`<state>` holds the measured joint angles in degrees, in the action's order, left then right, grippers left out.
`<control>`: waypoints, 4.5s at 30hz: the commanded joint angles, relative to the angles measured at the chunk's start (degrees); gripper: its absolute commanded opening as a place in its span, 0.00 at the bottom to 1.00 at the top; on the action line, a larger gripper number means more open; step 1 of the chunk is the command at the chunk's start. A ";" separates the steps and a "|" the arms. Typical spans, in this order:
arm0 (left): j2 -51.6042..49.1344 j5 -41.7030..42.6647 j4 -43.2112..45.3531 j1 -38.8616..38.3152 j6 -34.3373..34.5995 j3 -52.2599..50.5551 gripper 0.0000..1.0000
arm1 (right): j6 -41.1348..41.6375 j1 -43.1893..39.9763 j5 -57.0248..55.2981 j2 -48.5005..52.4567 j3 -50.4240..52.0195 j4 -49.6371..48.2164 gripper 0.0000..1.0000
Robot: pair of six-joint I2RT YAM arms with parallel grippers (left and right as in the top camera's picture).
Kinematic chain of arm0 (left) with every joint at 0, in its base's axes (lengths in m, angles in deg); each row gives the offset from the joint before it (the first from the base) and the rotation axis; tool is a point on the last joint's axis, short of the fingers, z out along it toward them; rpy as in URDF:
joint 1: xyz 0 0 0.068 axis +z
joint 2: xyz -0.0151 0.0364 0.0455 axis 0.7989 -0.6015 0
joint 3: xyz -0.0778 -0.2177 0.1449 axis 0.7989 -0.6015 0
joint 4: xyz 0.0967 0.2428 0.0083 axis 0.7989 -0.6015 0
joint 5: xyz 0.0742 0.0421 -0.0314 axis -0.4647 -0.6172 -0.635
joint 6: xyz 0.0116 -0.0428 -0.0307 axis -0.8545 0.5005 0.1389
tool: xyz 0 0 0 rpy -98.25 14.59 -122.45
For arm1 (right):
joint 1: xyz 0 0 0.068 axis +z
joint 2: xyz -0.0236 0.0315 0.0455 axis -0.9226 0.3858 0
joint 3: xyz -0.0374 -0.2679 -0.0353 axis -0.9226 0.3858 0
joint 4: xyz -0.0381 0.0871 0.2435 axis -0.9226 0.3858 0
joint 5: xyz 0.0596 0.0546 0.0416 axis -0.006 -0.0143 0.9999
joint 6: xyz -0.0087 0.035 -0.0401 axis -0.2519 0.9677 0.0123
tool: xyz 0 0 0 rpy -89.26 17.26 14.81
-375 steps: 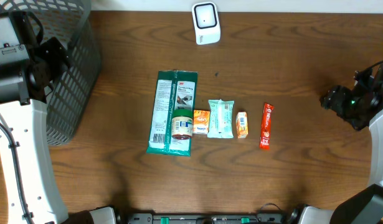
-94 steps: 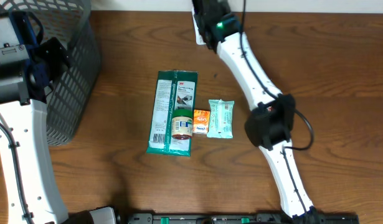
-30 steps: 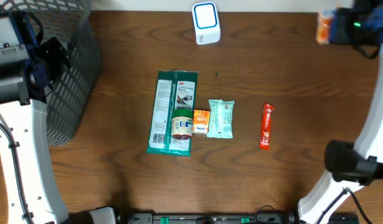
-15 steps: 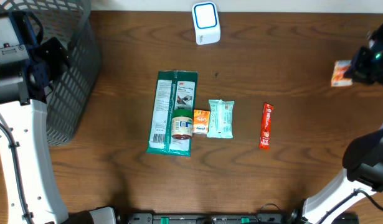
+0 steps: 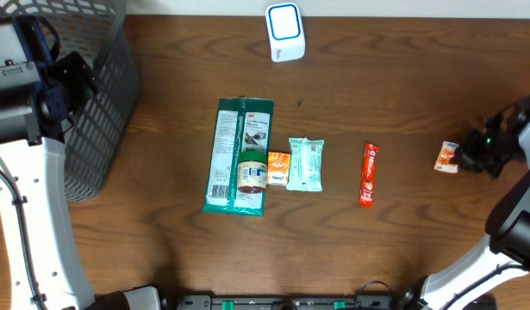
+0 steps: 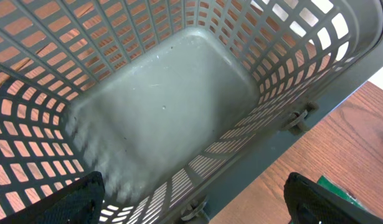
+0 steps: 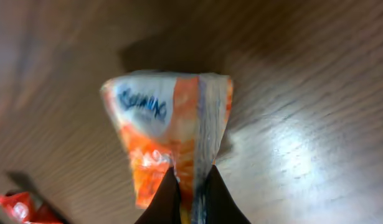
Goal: Scan the item barcode
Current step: 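Carry the Kleenex pack to the right table edge and lower it, then open the right gripper and move it back toward the wipes, then move the right gripper over the red Nescafe stick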
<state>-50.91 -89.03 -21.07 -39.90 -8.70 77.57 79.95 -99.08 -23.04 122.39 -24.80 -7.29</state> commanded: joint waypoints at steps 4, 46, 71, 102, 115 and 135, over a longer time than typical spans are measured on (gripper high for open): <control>0.07 -0.74 -0.02 0.31 -0.55 0.35 0.92 | 3.87 -2.71 -0.46 -0.04 8.61 -6.43 0.01; 0.07 -0.74 -0.02 0.31 -0.55 0.35 0.93 | -8.68 22.38 14.51 -0.92 -19.08 26.14 0.99; 0.07 -0.74 -0.02 0.31 -0.55 0.35 0.92 | 2.12 52.37 4.74 -0.90 0.28 -0.70 0.99; 0.07 -0.74 -0.04 0.31 -0.55 0.35 0.92 | 3.61 33.33 -8.39 -19.87 3.21 13.33 0.85; 0.07 -0.74 -0.02 0.31 -0.55 0.35 0.92 | 5.42 33.27 -8.31 -19.87 16.15 3.74 0.90; 0.07 -0.74 -0.04 0.31 -0.55 0.35 0.92 | 5.53 33.27 -1.22 -19.87 32.68 -12.11 0.99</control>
<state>-50.91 -89.05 -21.07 -39.90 -8.70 77.57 85.37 -65.05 -30.23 101.03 5.73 -17.31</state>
